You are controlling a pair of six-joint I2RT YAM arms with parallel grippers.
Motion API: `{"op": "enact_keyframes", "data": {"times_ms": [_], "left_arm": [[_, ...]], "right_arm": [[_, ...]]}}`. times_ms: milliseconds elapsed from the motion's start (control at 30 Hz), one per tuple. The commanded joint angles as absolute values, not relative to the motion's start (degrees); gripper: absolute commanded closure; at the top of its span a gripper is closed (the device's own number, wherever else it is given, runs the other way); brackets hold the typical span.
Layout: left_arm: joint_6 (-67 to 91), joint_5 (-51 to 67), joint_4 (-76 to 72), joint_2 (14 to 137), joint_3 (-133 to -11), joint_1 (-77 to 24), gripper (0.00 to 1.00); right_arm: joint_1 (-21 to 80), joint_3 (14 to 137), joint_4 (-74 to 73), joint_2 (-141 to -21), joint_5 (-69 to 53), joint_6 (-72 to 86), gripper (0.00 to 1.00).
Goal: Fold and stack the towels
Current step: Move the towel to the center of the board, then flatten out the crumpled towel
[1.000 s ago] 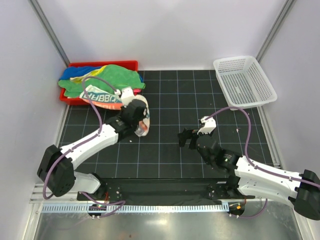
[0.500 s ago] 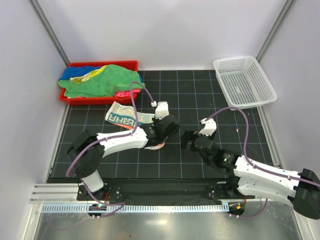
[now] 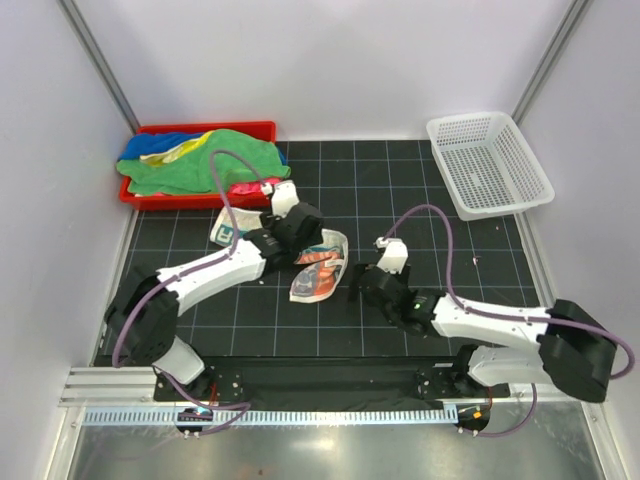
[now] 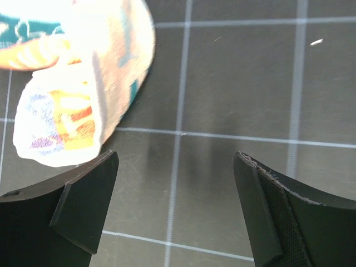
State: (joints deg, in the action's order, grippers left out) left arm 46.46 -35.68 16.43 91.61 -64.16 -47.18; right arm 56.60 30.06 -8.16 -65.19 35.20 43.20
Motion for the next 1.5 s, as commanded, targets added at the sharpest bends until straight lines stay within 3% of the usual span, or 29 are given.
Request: {"op": "enact_keyframes", "data": {"times_ms": [0, 533, 633, 767, 1200, 1300, 1467], "left_arm": [[48.07, -36.03, 17.58, 84.47, -59.43, -45.53, 0.21], [48.52, -33.31, 14.59, 72.69, -44.3, -40.78, 0.18], [48.52, -32.87, 14.07, 72.77, -43.95, -40.17, 0.18], [48.43, -31.38, 12.93, 72.77, -43.42, -39.2, 0.17], [47.64, -26.81, 8.17, 70.75, -39.29, -37.53, 0.17], [47.37, -26.11, 8.26, 70.58, -39.11, -37.18, 0.17], [47.46, -25.75, 7.73, 70.05, -38.58, -37.09, 0.17]], "right_arm": [[59.32, 33.31, -3.09, -70.39, 36.82, 47.99, 0.09], [64.42, 32.69, 11.78, -81.81, 44.38, 51.95, 0.13], [64.42, 35.06, 10.99, -84.54, 45.35, 51.07, 0.21], [63.55, 38.05, 7.58, -87.0, 45.96, 51.15, 0.49], [60.56, 38.5, 8.09, -89.03, 42.8, 50.97, 0.48], [60.56, 38.23, 6.6, -88.6, 42.89, 52.2, 0.59], [58.63, 36.48, 0.97, -83.16, 42.2, 51.68, 0.95]]}}
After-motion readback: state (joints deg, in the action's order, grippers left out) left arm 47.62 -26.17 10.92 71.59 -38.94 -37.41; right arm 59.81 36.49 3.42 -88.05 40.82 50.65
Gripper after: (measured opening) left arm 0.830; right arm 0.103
